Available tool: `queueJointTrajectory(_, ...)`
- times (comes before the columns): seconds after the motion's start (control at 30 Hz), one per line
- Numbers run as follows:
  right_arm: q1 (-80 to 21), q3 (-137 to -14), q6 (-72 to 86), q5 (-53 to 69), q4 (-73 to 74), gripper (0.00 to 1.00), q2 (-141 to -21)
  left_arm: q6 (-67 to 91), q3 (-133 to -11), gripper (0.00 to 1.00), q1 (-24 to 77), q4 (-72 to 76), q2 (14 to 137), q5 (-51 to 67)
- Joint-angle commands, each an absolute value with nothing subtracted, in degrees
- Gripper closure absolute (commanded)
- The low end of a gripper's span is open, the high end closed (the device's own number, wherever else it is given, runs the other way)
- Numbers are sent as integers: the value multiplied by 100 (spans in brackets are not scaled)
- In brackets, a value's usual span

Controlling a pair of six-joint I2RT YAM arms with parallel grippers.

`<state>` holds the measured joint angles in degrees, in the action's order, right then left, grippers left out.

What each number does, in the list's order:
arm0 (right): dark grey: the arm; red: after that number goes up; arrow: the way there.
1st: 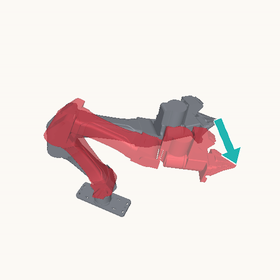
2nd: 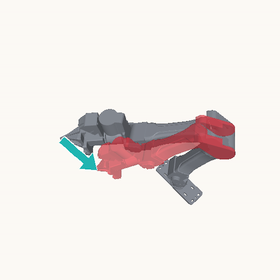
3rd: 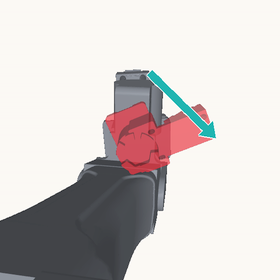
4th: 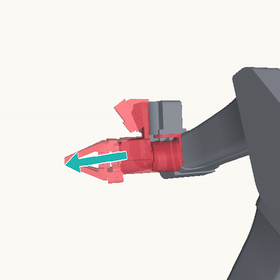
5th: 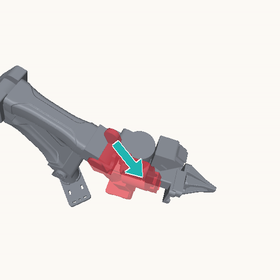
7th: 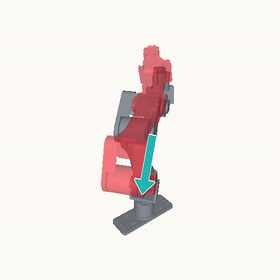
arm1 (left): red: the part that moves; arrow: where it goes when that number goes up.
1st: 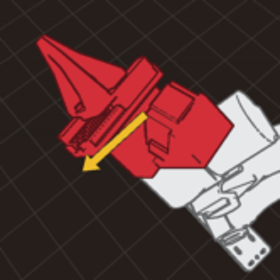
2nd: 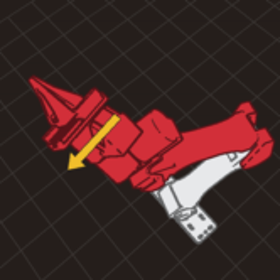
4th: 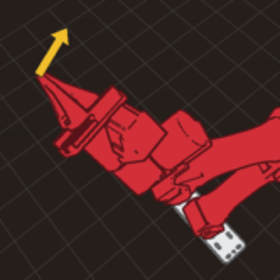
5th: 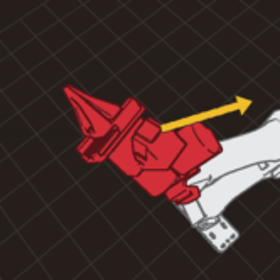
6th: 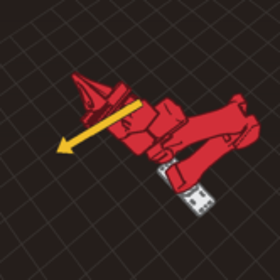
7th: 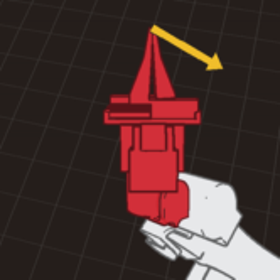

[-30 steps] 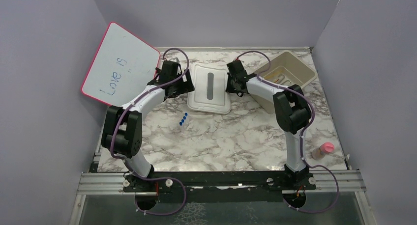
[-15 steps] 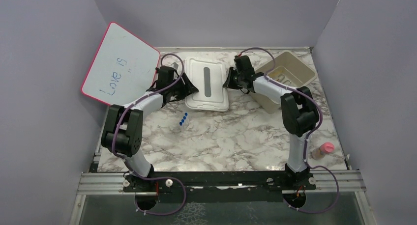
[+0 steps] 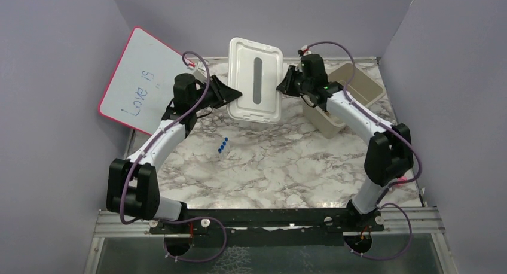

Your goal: Organize the chemistry lab equipment

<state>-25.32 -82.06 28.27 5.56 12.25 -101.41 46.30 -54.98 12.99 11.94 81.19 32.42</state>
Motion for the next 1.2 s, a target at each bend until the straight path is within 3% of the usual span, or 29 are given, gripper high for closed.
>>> queueJointTrajectory(0.0,-2348,-8182,2644,488,1425,69,-9198,4468,-5732,100,1285,1036,7735,3835)
queueJointTrajectory(0.2,-2137,-8114,2577,-595,2182,42,-8485,4050,-6105,100,1290,293,7225,3354)
queueJointTrajectory(0.43,-2063,-7942,2460,-1432,2785,34,-8579,3824,-6269,100,1287,9,6976,3065)
queueJointTrajectory(0.6,-2022,-8256,2213,-1478,3091,33,-9218,3716,-6549,100,1284,-227,6871,2888)
queueJointTrajectory(0.93,-2024,-8846,1218,-434,3116,38,-10214,3528,-6935,100,1286,-751,6855,2698)
queueJointTrajectory(1.17,-2022,-8711,452,1067,2982,45,-10196,3526,-7132,100,1283,-896,6982,2828)
